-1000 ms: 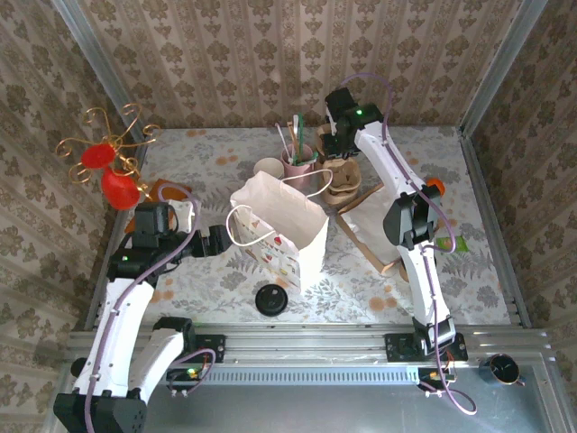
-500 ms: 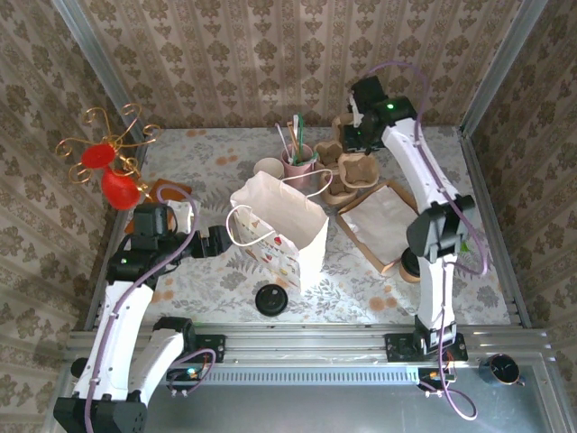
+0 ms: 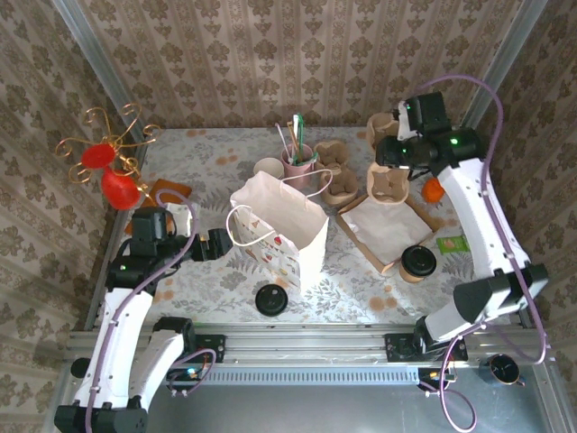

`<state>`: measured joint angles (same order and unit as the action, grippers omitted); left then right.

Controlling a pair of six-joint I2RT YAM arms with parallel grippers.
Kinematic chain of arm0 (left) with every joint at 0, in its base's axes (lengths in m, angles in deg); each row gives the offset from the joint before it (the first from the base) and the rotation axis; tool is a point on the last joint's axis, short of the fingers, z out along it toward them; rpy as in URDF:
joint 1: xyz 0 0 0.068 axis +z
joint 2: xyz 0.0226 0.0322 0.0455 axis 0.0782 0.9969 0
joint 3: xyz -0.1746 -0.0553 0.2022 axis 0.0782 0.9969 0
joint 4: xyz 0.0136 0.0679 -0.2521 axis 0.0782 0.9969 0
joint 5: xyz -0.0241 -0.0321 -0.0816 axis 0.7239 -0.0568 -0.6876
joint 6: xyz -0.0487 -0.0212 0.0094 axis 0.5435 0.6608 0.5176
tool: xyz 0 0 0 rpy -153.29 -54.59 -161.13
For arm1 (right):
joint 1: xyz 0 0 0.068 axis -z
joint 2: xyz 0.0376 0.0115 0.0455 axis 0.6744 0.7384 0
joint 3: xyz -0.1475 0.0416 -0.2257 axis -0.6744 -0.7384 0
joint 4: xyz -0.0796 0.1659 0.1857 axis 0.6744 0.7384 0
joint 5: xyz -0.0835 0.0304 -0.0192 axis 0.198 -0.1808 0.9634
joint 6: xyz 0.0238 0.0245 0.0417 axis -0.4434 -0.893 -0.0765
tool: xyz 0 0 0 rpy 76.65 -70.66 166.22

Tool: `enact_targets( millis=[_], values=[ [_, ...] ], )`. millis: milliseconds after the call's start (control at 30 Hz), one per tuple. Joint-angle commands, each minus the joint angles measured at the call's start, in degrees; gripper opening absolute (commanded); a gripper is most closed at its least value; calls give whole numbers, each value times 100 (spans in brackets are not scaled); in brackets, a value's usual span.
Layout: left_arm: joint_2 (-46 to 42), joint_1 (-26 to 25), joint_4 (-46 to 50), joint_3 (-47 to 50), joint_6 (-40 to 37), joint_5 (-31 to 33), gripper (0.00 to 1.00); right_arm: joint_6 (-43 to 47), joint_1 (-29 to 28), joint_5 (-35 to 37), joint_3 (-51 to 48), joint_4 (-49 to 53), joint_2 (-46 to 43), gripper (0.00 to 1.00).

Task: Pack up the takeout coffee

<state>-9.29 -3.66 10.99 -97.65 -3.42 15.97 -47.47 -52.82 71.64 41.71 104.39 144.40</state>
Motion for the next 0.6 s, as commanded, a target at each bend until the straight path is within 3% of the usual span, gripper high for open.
enact_targets(
  millis=[0, 267, 567],
  values=[
    [-176, 18, -124, 66, 159, -113, 100, -150, 24, -226, -48, -168, -438, 38],
    [-650, 21, -225, 310, 975, -229, 100, -431, 26, -1109, 212, -257, -948, 38],
    [-1385, 24, -111, 708, 1979, -306, 100, -1127, -91, -3168, 443, -1087, -930, 38]
  ],
)
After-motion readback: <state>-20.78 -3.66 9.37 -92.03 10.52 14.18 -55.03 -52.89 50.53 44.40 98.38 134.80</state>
